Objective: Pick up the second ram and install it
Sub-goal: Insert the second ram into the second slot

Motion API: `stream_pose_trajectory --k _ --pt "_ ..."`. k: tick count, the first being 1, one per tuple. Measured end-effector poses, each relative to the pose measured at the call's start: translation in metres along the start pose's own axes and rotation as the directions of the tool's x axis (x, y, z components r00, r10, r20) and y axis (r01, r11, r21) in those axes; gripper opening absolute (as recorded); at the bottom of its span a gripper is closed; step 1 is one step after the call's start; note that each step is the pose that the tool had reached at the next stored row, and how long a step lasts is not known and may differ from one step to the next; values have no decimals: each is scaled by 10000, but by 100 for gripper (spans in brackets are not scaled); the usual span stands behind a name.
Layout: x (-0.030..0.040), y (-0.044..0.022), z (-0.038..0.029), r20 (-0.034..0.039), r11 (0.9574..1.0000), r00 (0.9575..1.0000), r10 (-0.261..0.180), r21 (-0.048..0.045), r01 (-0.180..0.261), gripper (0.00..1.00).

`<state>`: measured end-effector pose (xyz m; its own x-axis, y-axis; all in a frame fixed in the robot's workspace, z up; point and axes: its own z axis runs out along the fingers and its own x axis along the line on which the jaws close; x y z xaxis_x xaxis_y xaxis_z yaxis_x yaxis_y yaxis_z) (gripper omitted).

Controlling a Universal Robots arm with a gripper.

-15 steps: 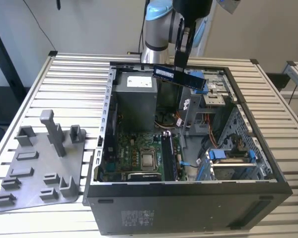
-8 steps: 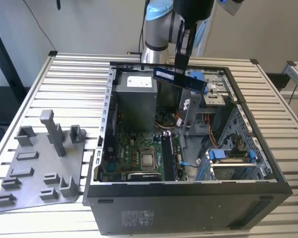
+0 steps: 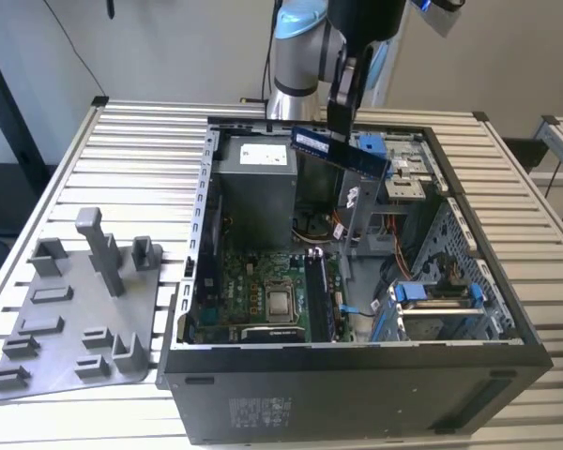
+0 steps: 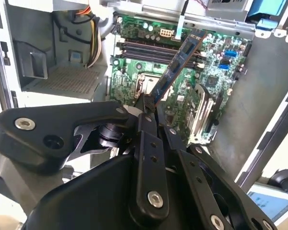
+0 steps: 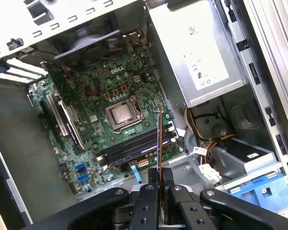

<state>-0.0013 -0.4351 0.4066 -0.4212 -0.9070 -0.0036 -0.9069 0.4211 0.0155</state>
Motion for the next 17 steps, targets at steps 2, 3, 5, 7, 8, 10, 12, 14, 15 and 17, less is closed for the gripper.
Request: stream_pose_trajectory --k 2,3,5,7,8,10,12,14,15,17 --pt "0 0 2 5 9996 9996 293 1 -293 14" --pt "0 0 3 8 9990 9990 439 2 -439 14" --pt "0 0 6 13 9973 9973 729 2 -729 14" --pt "0 0 7 16 9948 9948 1015 3 -1015 14" --pt "0 0 8 19 9932 9932 1162 3 -1162 14" --pt "0 0 10 24 9893 9893 1457 3 -1457 14" --pt "0 0 12 29 9844 9844 1757 4 -1757 14" --pt "0 0 14 34 9789 9789 2043 4 -2043 14" --pt "0 0 15 36 9757 9757 2192 4 -2192 14" --pt "0 0 17 41 9685 9684 2492 4 -2492 14"
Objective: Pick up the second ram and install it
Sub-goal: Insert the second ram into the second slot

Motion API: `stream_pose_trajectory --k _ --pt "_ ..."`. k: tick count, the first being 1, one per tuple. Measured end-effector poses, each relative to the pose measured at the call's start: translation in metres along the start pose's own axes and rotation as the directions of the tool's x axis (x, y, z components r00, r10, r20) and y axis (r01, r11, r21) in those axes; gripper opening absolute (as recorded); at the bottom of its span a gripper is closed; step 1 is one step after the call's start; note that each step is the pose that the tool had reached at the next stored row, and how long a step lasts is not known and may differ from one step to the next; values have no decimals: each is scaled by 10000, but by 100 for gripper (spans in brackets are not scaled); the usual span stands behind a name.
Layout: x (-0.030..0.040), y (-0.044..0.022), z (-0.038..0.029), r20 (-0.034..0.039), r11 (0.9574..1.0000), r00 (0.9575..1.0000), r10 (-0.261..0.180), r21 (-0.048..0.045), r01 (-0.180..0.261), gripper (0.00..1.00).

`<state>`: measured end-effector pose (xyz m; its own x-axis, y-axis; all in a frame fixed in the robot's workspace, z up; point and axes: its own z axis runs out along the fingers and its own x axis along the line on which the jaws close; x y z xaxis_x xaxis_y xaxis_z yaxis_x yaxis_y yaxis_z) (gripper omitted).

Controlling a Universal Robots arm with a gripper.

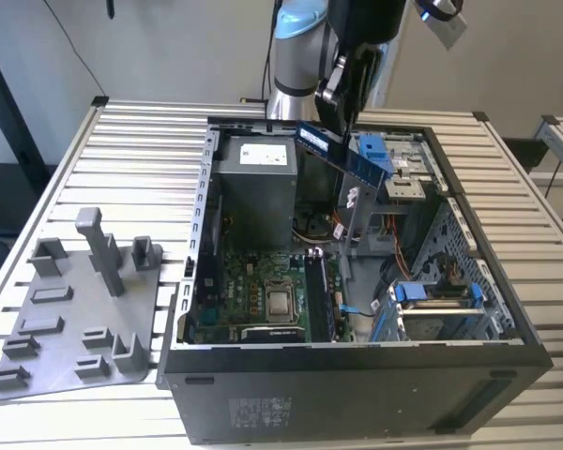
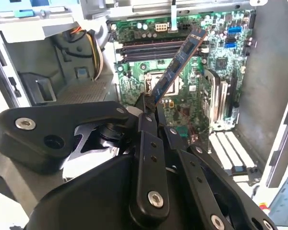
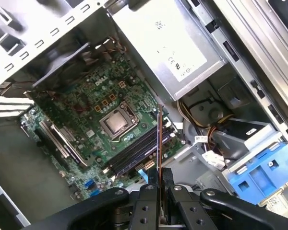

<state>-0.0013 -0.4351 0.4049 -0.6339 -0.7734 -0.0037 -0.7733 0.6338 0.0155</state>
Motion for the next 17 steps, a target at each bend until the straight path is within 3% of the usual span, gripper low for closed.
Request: stream_pose_trajectory --k 4,9,13,17 --pt "0 0 8 11 9976 9976 699 2 -699 14" --pt "0 0 18 24 9883 9883 1522 4 -1522 14" --pt "0 0 24 34 9768 9768 2140 5 -2140 14" --pt "0 -1 30 44 9607 9607 2776 5 -2776 14"
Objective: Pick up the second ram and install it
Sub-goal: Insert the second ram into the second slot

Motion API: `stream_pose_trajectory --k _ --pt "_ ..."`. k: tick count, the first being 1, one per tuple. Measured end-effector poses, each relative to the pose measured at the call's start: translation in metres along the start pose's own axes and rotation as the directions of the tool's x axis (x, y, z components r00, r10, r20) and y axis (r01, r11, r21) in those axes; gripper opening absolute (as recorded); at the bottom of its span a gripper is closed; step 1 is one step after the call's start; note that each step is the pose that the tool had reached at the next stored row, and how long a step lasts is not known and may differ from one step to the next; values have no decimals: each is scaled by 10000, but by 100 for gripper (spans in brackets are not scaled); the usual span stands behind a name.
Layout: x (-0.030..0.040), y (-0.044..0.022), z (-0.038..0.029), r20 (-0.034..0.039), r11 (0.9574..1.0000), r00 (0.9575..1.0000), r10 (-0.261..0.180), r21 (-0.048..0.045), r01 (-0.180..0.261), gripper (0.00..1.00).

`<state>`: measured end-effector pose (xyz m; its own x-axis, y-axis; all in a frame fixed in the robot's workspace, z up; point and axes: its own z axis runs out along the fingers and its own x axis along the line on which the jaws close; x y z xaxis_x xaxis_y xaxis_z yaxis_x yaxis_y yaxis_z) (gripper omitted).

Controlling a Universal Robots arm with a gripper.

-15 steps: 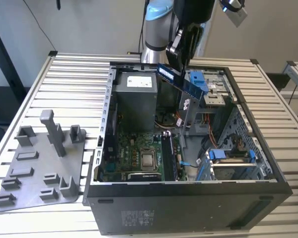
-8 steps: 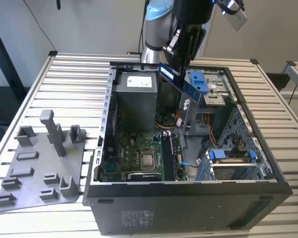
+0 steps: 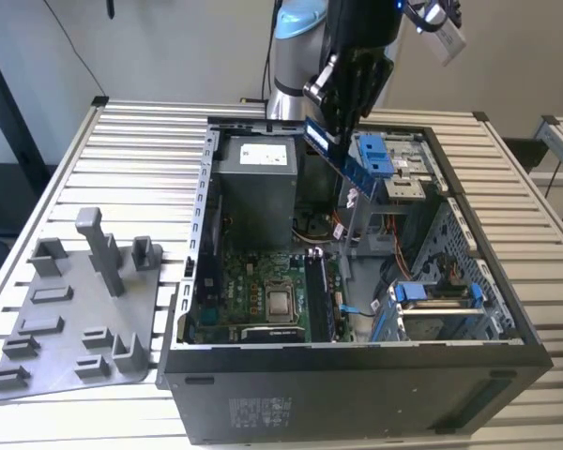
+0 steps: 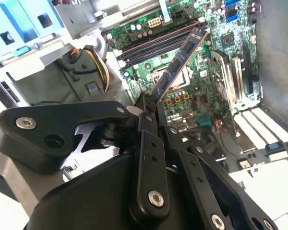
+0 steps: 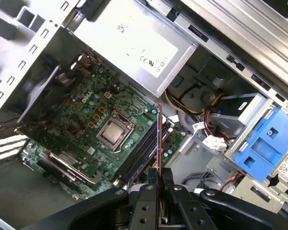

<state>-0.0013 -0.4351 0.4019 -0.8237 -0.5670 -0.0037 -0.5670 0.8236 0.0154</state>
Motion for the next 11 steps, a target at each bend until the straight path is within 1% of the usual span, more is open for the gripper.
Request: stream_pose_trajectory --k 3,5,8,11 --pt "0 0 5 8 9987 9987 518 1 -518 14" --pt "0 0 9 14 9961 9961 880 2 -880 14" --pt "0 0 14 22 9902 9902 1397 3 -1397 14" --pt "0 0 19 30 9819 9819 1896 3 -1896 14"
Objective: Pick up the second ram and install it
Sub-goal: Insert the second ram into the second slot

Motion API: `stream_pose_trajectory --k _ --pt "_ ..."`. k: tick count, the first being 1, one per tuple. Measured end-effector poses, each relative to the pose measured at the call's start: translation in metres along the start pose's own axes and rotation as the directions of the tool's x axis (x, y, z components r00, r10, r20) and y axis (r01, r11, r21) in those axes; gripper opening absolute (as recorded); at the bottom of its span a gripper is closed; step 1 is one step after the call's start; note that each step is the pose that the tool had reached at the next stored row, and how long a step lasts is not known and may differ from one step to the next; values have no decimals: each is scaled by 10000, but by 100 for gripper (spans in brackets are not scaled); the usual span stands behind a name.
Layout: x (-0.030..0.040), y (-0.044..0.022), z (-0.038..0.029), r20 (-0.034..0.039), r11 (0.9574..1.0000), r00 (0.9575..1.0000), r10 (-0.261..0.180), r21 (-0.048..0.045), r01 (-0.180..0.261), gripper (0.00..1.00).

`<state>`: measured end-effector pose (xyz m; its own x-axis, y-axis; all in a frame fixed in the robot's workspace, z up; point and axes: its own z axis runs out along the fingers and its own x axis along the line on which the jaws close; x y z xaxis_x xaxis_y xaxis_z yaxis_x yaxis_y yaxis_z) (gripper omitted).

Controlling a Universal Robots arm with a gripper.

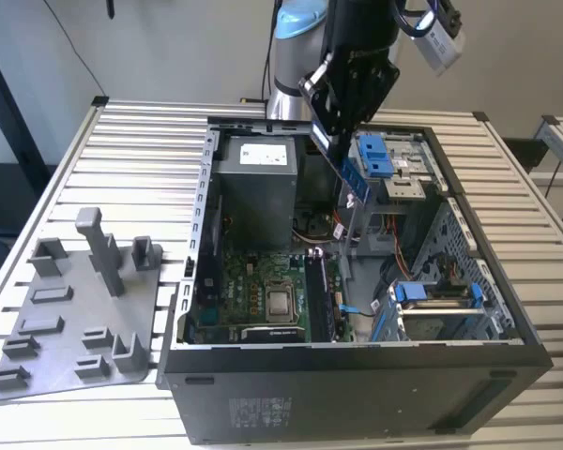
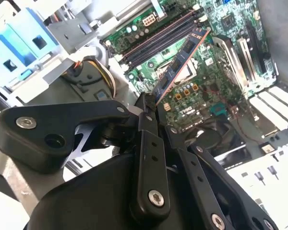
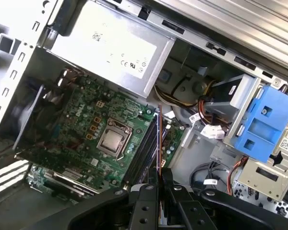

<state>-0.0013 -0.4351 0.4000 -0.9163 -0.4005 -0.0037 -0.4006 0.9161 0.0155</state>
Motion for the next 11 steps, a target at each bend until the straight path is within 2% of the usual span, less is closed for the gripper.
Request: stream_pose_trajectory --k 3,5,8,11 --pt "0 0 6 8 9987 9987 506 1 -506 14" --pt "0 0 10 13 9963 9963 862 3 -862 14" --pt "0 0 15 21 9907 9907 1361 4 -1361 14" --pt "0 0 21 29 9829 9829 1844 5 -1844 14"
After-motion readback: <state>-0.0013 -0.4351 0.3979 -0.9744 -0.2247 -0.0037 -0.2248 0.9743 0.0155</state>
